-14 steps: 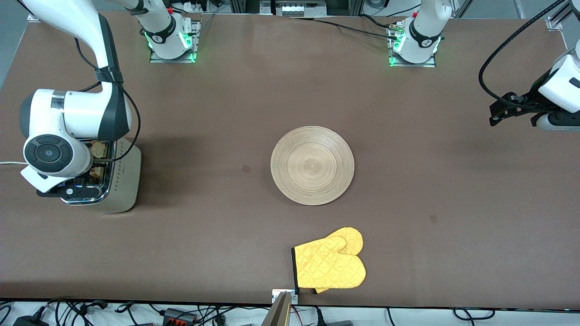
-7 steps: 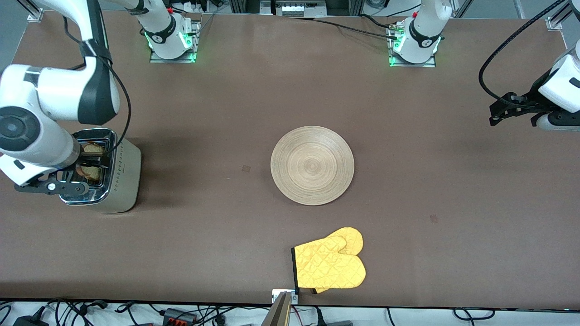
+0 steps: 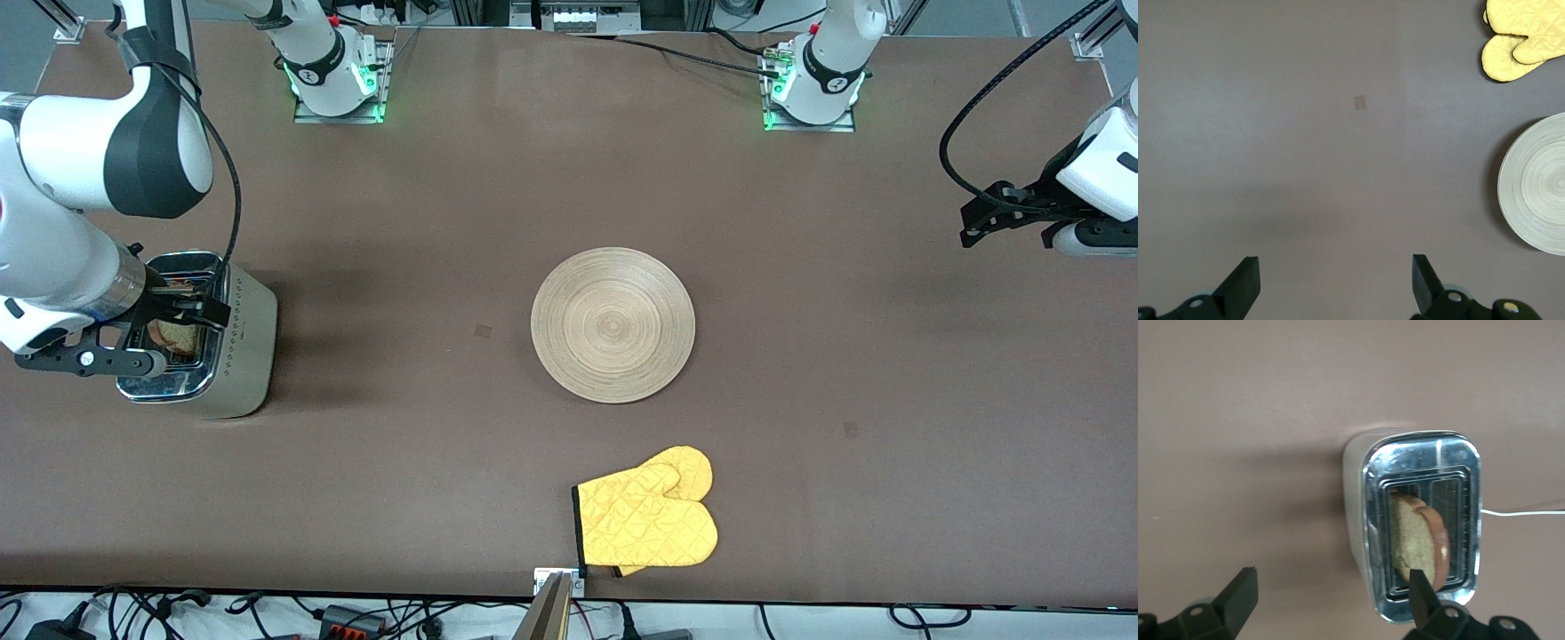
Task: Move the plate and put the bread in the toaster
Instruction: 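Lower the bread into the toaster slot with the right gripper, then open the right gripper and raise it away from the toaster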
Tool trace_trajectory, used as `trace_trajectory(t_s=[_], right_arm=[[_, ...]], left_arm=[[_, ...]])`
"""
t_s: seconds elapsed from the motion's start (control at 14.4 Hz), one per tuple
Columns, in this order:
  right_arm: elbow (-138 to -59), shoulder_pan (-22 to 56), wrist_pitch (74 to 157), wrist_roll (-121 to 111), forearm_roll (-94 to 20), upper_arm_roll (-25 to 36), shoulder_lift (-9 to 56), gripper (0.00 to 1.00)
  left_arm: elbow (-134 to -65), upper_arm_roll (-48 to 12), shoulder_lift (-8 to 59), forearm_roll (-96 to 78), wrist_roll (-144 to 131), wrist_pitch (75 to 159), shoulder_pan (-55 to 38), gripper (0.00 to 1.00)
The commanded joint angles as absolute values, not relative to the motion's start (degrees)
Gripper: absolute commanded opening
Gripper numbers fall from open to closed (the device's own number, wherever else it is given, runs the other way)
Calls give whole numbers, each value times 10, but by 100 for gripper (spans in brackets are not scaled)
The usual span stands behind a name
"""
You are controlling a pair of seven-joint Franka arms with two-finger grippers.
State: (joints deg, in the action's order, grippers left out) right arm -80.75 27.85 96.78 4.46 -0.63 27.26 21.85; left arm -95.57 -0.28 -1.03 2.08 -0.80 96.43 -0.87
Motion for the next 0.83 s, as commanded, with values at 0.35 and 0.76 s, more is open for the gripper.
trace_trajectory(t_s=[0.35, 0.76], right_arm=[[-773, 234, 924, 29, -124, 273, 187, 100], [-779, 49, 949, 6, -50, 78, 142, 100]], left_arm=[[-939, -4, -4, 13, -13, 953, -11, 100], [-939, -4, -4, 13, -12, 952, -11, 100]])
